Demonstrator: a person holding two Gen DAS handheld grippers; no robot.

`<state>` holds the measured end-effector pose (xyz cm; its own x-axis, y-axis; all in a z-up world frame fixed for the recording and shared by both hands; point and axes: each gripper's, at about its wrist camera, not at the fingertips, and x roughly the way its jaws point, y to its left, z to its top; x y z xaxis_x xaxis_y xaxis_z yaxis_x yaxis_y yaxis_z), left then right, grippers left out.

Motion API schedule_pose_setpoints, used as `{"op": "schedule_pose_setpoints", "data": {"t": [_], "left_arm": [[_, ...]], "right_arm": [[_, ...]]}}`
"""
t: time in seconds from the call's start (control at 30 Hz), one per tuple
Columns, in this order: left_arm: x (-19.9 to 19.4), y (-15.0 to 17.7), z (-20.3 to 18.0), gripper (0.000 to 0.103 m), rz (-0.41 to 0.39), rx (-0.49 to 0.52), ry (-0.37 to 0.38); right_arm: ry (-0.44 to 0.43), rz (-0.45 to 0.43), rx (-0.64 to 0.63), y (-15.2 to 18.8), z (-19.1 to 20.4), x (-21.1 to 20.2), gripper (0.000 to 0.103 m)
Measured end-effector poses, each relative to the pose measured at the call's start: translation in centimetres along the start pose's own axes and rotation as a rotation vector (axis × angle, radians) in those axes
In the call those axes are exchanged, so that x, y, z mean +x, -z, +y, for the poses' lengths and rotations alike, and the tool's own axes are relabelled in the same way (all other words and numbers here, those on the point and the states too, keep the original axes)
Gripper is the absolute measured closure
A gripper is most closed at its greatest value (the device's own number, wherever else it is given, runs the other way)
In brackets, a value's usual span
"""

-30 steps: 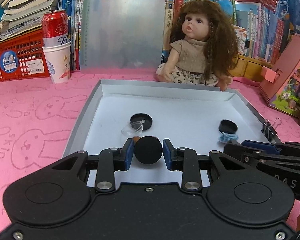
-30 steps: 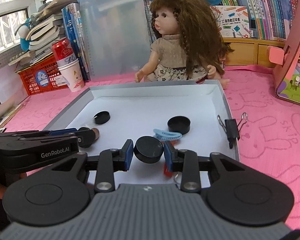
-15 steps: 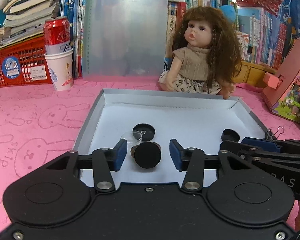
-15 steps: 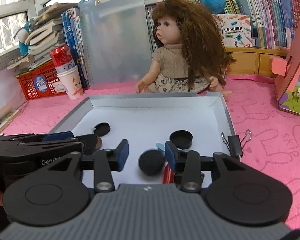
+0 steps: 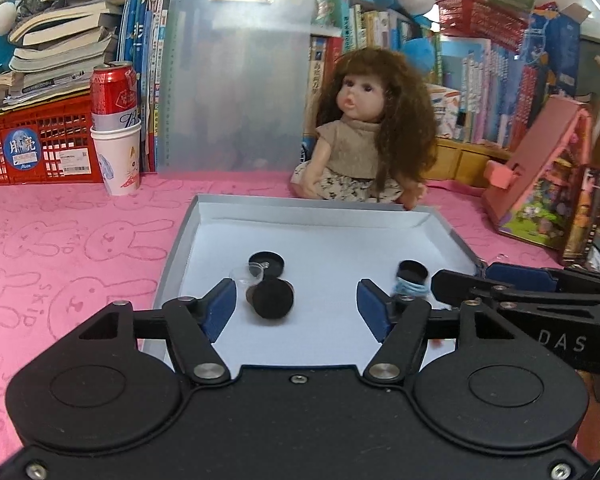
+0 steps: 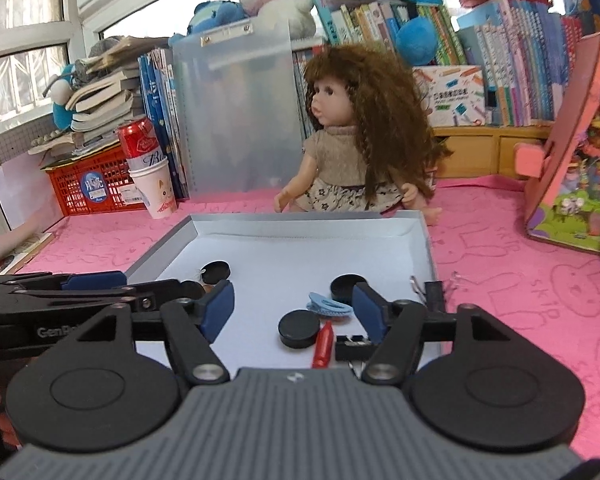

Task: Organize rigid objects
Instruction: 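Withdraw both tools from the tray toward the items on the table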

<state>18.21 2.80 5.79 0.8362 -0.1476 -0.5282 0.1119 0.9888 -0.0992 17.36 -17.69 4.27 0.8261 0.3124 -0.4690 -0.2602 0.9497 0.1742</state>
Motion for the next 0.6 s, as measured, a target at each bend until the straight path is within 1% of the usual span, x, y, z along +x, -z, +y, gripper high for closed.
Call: {"op": "schedule_pose_setpoints", "data": {"t": [0.07,0.3,0.6], "left_arm": [[-1.0,0.4,-0.3,0.037,-0.002,0.006,0.012],[-4.3,2.3,-1.4,0.036,-0.011,0.019,0.054],[-7.3,5.7,-3.2,0.033,-0.008,0.054,0.076]], "right_arm": [[0.001,-0.012,-0.003,0.3,-0.2,-1.2,0.020],[0.012,-0.026,-0.017,1.7,-0.6,-4.7,0.018],[0.039,-0.050,-0.045,4.5,-1.2,-8.4,0.016]]}}
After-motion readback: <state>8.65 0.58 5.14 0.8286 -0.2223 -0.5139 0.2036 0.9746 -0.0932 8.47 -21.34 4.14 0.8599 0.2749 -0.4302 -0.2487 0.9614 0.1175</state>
